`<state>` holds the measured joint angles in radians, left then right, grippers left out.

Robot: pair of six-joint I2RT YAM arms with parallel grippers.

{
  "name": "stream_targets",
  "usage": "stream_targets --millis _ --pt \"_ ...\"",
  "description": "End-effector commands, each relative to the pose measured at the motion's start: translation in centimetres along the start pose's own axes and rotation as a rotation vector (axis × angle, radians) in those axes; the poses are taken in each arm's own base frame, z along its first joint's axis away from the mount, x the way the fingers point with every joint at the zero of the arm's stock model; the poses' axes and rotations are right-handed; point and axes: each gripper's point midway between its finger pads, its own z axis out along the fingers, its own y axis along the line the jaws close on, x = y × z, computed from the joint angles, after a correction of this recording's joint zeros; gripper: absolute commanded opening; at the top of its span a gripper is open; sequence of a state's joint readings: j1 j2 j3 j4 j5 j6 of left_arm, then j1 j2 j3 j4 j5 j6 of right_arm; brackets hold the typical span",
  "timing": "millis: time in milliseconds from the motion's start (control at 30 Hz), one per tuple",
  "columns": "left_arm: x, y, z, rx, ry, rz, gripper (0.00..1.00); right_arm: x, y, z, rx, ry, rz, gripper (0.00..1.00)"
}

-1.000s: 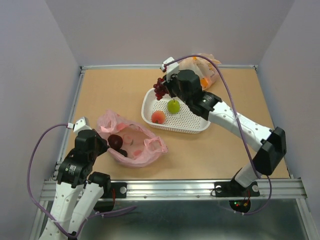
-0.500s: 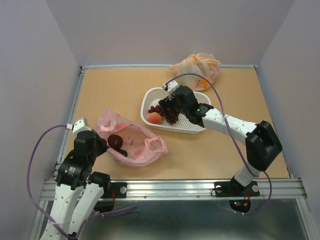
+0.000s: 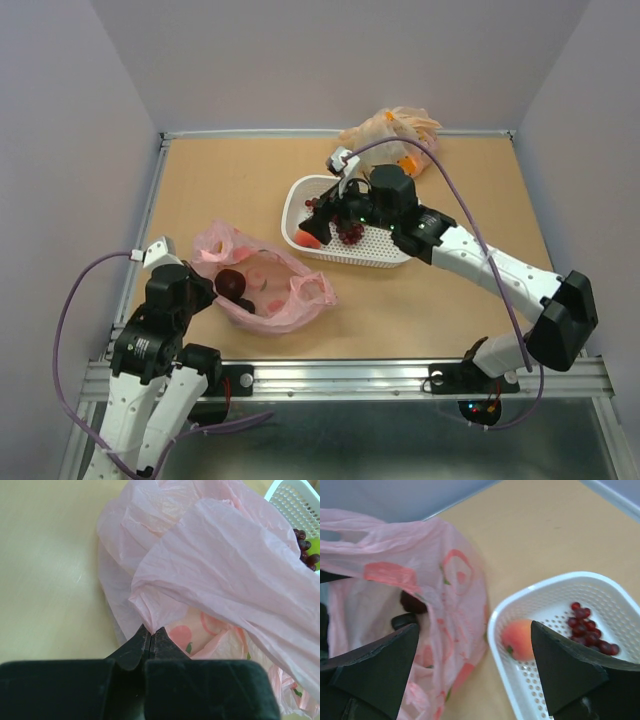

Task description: Untie the knot of the plastic bag and take out the fruit

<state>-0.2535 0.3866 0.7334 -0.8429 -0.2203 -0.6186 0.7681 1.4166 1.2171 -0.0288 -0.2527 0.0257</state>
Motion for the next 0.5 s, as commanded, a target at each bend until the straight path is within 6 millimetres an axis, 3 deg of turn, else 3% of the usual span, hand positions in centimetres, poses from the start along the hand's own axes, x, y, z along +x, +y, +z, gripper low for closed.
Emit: stream_targets --millis 0,167,233,300,467 --pt "0.2 0.1 0.6 -0.03 0.029 0.019 0.0 -2.0 7.4 1.0 -0.282 -0.04 0.02 0.97" --pt "1.3 0.2 0.6 -0.047 0.098 0.01 0.0 1.7 11.5 3.9 -0.374 0.041 0.063 0.92" --pt "1.3 0.1 0.4 -0.043 0.102 0.006 0.0 2.4 13.1 4.7 -0.412 0.037 0.078 0.85" --pt "0.9 -0.1 0.1 -0.036 0.092 0.003 0.0 4.7 13.7 5.6 -0.409 0.063 0.124 0.82" --pt "0.9 -0.3 0.2 -0.031 0.105 0.023 0.0 7.1 15.4 8.1 -0.439 0.034 0.224 0.7"
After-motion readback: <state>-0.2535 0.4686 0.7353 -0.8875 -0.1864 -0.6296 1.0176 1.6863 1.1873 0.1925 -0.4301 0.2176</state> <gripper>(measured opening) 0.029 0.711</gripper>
